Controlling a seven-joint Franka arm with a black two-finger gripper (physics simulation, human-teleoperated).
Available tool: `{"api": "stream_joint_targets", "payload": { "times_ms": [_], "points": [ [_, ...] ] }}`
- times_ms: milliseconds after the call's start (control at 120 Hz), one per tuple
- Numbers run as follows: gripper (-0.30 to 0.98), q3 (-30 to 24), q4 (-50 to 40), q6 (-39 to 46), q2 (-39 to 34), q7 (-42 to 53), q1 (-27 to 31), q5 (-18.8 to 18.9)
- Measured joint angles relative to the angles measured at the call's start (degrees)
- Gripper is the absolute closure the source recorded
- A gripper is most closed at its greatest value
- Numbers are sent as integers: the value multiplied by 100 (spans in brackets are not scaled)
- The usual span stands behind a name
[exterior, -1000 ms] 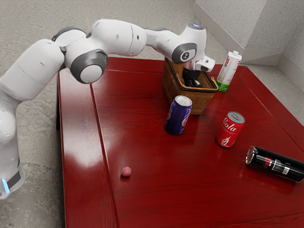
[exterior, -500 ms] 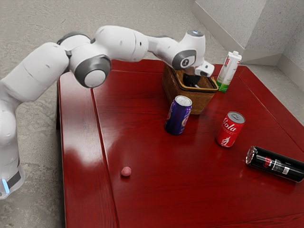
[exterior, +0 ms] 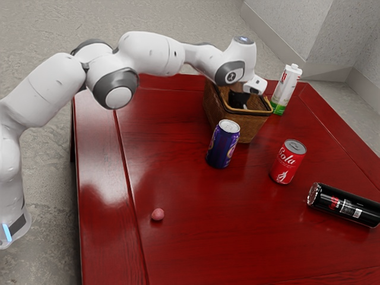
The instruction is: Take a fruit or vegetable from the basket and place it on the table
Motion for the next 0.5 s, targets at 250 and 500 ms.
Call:
{"api": "stream_joint_targets", "payload": {
  "times_ms": [250, 500],
  "points": [
    [37, 24, 0, -562, -641, -37, -18, 117],
    [37, 225, -30, -1765, -1547, -39, -159, 607]
  ]
}}
